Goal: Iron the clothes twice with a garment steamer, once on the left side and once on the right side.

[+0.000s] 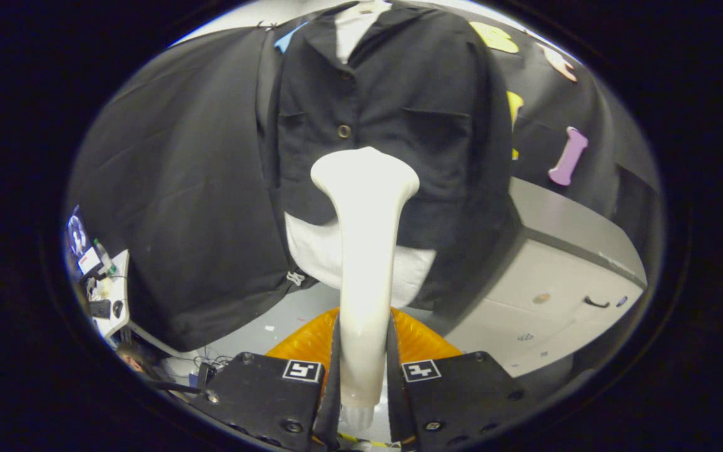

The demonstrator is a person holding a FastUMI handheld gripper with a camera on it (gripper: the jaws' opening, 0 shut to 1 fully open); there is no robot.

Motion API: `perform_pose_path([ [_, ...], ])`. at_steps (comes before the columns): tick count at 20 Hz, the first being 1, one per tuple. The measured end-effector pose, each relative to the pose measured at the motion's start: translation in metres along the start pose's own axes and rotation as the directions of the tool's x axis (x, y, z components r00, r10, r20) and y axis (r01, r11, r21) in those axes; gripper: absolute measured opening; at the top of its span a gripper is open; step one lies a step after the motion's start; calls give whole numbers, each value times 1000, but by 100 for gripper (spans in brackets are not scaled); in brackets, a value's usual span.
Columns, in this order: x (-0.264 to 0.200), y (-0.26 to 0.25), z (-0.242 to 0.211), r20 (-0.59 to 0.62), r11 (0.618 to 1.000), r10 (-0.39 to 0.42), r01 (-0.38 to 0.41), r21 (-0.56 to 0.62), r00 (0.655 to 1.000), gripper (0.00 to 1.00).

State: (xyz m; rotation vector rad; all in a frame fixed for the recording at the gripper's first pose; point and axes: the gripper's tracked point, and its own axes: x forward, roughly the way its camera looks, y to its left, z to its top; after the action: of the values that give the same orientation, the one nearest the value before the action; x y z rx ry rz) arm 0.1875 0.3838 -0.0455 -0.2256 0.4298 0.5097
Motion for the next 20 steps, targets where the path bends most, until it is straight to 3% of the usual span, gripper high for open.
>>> perform_pose_path([
  [5, -92, -101, -68, 28, 988, -106, 102, 112, 994, 34],
  [10, -210, -182, -161, 30, 954, -213, 201, 224, 977, 33],
  [16, -299, -208, -272, -11, 923, -258, 250, 294, 966, 34],
  [20, -317, -201, -316, -54, 907, -224, 228, 354, 973, 34],
])
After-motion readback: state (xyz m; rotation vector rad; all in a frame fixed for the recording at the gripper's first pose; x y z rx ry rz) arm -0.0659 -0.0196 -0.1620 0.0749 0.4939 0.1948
